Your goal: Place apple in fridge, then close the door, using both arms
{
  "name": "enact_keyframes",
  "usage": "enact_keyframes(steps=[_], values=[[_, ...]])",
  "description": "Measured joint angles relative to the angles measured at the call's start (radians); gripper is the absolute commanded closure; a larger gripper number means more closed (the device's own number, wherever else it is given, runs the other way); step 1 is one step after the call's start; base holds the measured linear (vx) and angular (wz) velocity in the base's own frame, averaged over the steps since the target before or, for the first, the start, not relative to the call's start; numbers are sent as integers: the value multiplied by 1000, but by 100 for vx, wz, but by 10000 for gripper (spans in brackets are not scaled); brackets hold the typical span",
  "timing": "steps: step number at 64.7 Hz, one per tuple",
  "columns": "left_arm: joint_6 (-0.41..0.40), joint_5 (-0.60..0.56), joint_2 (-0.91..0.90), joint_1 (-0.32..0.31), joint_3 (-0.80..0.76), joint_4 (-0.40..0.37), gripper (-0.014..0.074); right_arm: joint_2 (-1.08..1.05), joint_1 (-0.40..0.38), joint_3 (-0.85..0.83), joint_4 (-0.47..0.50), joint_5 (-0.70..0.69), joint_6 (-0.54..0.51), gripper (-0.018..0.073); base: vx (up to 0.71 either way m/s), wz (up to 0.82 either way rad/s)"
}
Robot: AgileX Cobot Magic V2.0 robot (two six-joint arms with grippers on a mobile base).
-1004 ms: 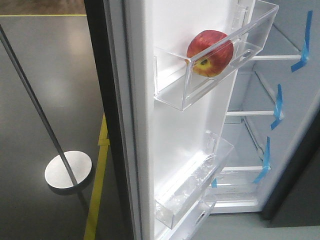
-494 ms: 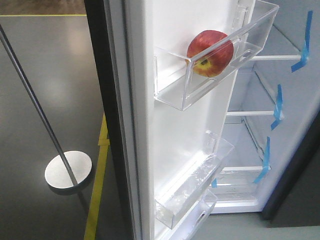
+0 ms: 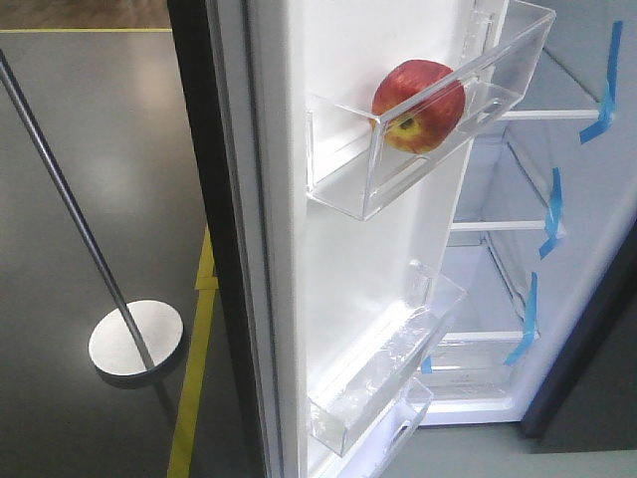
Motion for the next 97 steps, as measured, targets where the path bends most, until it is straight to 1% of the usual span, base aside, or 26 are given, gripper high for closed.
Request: enact_keyframes(steps=[6, 11, 14, 19, 27, 31, 35, 39, 46, 49, 56, 65, 75, 81, 85, 92, 97], values=[[-1, 14, 59, 0, -154, 119, 602, 0, 0, 0, 9, -1, 0, 563, 0, 0], [-1, 25, 140, 0, -299, 220, 602, 0, 0, 0, 13, -1, 0, 563, 0, 0], [-4, 25, 199, 0, -360, 267, 602, 0, 0, 0, 14, -1, 0, 561, 0, 0], [-34, 27, 307, 0, -460, 357, 602, 0, 0, 0, 16, -3, 0, 561, 0, 0], [-139, 14, 506, 0, -599, 500, 602, 0, 0, 0, 17, -23, 0, 561, 0, 0], [-203, -5, 610, 0, -665, 593, 602, 0, 0, 0, 17, -42, 0, 561, 0, 0], [-288, -28, 723, 0, -724, 684, 602, 0, 0, 0, 17, -64, 0, 561, 0, 0], [-349, -51, 831, 0, -775, 758, 602, 0, 0, 0, 17, -70, 0, 561, 0, 0], [-417, -81, 990, 0, -859, 857, 602, 0, 0, 0, 17, -70, 0, 561, 0, 0], [-437, -86, 1055, 0, -896, 878, 602, 0, 0, 0, 17, -70, 0, 561, 0, 0], [-466, -98, 1194, 0, -966, 892, 599, 0, 0, 0, 20, -69, 0, 561, 0, 0], [-477, -110, 1343, 0, -1053, 895, 588, 0, 0, 0, 29, -69, 0, 561, 0, 0], [-483, -161, 1496, 0, -1148, 897, 550, 0, 0, 0, 42, -69, 0, 560, 0, 0], [-532, -214, 1573, 0, -1201, 900, 509, 0, 0, 0, 50, -69, 0, 556, 0, 0], [-583, -261, 1622, 0, -1237, 918, 467, 0, 0, 0, 61, -69, 0, 554, 0, 0], [-661, -327, 1686, 0, -1290, 970, 385, 0, 0, 0, 70, -67, 0, 552, 0, 0], [-714, -370, 1718, 0, -1326, 1024, 335, 0, 0, 0, 70, -65, 0, 549, 0, 0]])
